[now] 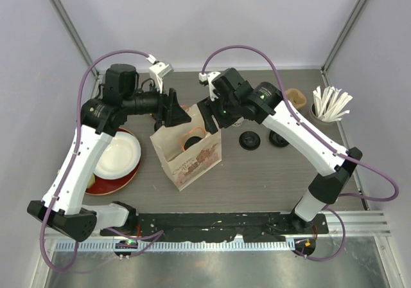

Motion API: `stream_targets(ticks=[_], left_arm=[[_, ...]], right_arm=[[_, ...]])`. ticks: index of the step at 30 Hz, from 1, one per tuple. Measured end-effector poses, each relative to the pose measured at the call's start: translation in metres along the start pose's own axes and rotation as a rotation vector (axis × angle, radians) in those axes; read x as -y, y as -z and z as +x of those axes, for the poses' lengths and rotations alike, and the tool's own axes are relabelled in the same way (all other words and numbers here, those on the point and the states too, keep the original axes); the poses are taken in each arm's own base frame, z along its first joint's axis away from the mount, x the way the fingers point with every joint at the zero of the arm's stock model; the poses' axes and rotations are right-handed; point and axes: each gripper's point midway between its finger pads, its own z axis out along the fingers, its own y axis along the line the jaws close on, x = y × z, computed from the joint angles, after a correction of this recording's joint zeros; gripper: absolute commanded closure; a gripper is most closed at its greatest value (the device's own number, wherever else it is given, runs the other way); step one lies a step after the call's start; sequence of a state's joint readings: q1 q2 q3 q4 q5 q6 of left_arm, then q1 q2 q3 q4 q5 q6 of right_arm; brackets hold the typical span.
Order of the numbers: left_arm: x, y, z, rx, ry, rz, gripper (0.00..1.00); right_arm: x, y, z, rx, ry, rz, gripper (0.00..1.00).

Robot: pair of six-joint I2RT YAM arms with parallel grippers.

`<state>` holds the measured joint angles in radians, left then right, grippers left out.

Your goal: Pack the takeout coffee

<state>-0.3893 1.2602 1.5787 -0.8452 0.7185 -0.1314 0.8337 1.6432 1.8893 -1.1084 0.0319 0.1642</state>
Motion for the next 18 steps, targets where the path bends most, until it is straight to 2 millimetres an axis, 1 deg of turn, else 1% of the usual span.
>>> stream_targets(ticks=[2,4,5,7,9,10,11,13,14,15,16,17,18], left_arm=[[-0.003,0.002,-0.003,0.009,-0.014,-0.026,0.16],[-0.006,0.005,-0.008,0.023,-0.032,-0.058,0.10],[-0.007,0.007,-0.012,0.032,-0.039,-0.071,0.04],[-0.008,0.015,-0.023,0.058,-0.060,-0.106,0.02],[-0.009,0.026,-0.039,0.102,-0.072,-0.142,0.02],[-0.011,0.033,-0.047,0.130,-0.064,-0.160,0.03],[-0.017,0.042,-0.056,0.160,-0.045,-0.187,0.08],[-0.036,0.059,-0.069,0.212,0.011,-0.251,0.18],[-0.051,0.069,-0.075,0.239,0.054,-0.294,0.29],[-0.066,0.076,-0.079,0.259,0.104,-0.331,0.33],[-0.080,0.081,-0.081,0.270,0.148,-0.358,0.35],[-0.091,0.082,-0.081,0.271,0.180,-0.375,0.41],[-0.101,0.079,-0.079,0.261,0.212,-0.383,0.44]], right_arm=[[0.000,0.001,-0.002,0.005,-0.001,-0.002,0.28],[0.000,0.002,-0.003,0.010,-0.004,-0.005,0.28],[0.000,0.003,-0.004,0.012,-0.005,-0.006,0.28],[0.000,0.004,-0.007,0.021,-0.006,-0.008,0.28],[0.001,0.007,-0.010,0.032,-0.011,-0.008,0.28],[0.002,0.008,-0.012,0.038,-0.013,-0.008,0.28],[0.002,0.010,-0.015,0.045,-0.016,-0.012,0.28],[0.002,0.015,-0.021,0.065,-0.023,-0.024,0.28],[0.003,0.019,-0.027,0.082,-0.030,-0.029,0.28],[0.004,0.023,-0.033,0.102,-0.035,-0.033,0.28],[0.005,0.028,-0.040,0.128,-0.043,-0.038,0.28],[0.005,0.031,-0.046,0.147,-0.048,-0.042,0.28],[0.007,0.036,-0.052,0.170,-0.058,-0.044,0.28]])
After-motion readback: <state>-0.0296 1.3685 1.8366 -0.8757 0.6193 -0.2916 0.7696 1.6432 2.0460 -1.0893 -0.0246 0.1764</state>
